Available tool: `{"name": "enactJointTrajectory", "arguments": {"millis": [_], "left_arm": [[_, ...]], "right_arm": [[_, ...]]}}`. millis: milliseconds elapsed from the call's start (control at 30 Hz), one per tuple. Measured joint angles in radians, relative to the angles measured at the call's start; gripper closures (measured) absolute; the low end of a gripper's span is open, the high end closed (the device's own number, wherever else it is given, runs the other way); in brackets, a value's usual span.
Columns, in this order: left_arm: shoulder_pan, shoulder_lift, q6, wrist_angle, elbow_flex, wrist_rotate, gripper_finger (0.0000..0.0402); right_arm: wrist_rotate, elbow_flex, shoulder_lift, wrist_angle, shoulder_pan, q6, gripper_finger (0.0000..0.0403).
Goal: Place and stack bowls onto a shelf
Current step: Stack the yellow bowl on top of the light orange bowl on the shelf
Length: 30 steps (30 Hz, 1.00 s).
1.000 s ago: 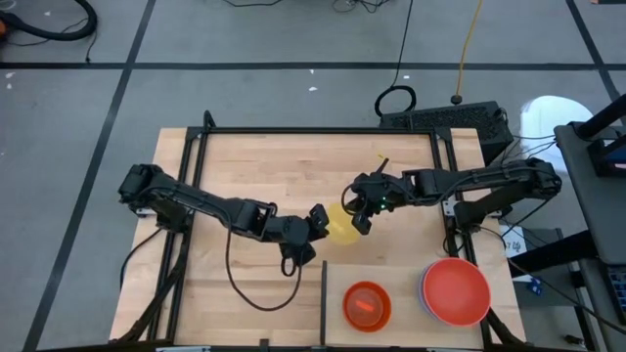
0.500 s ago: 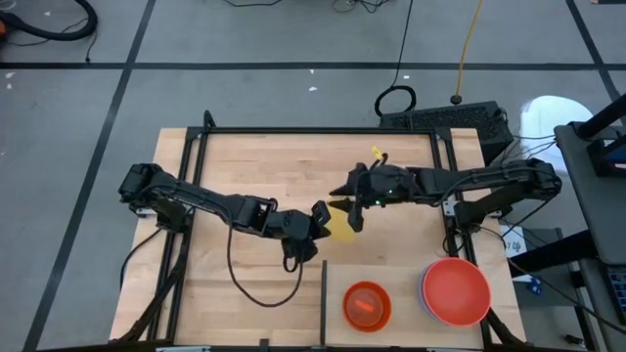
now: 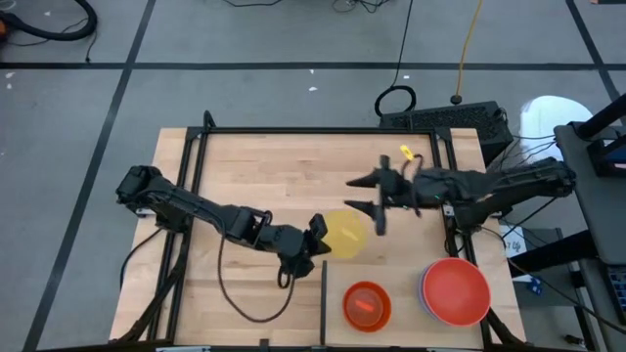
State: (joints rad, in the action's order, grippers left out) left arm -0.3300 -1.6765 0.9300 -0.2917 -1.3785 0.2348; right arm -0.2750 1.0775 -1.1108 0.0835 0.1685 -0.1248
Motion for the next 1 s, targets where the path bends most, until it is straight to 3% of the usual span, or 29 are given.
{"name": "enactJointTrajectory", "arguments": {"millis": [167, 267, 500, 767, 867, 1000], "left_arm": [[-0.043, 0.004, -0.003, 0.109, 0.000, -0.004, 0.0396], [-0.063, 0.004, -0.080, 0.162, -0.001, -0.027, 0.0396], [-0.138, 0.004, -0.253, 0.273, -0.002, -0.034, 0.0397], [-0.198, 0.004, -0.316, 0.463, -0.006, -0.034, 0.0397], [-0.202, 0.000, -0.345, 0.440, -0.063, -0.031, 0.0397], [-0.203, -0.047, -0.349, 0.355, -0.229, -0.034, 0.0397]], "right_arm": [[-0.146, 0.000, 0.091, 0.241, 0.106, -0.024, 0.0190], [-0.174, -0.012, 0.110, 0.289, 0.157, -0.026, 0.0190], [-0.173, -0.090, 0.169, 0.220, 0.224, 0.048, 0.0190], [-0.171, -0.261, 0.309, 0.064, 0.252, 0.080, 0.0190], [-0.171, -0.316, 0.340, 0.007, 0.258, 0.084, 0.0190], [-0.171, -0.340, 0.364, -0.008, 0.261, 0.085, 0.0190]]}}
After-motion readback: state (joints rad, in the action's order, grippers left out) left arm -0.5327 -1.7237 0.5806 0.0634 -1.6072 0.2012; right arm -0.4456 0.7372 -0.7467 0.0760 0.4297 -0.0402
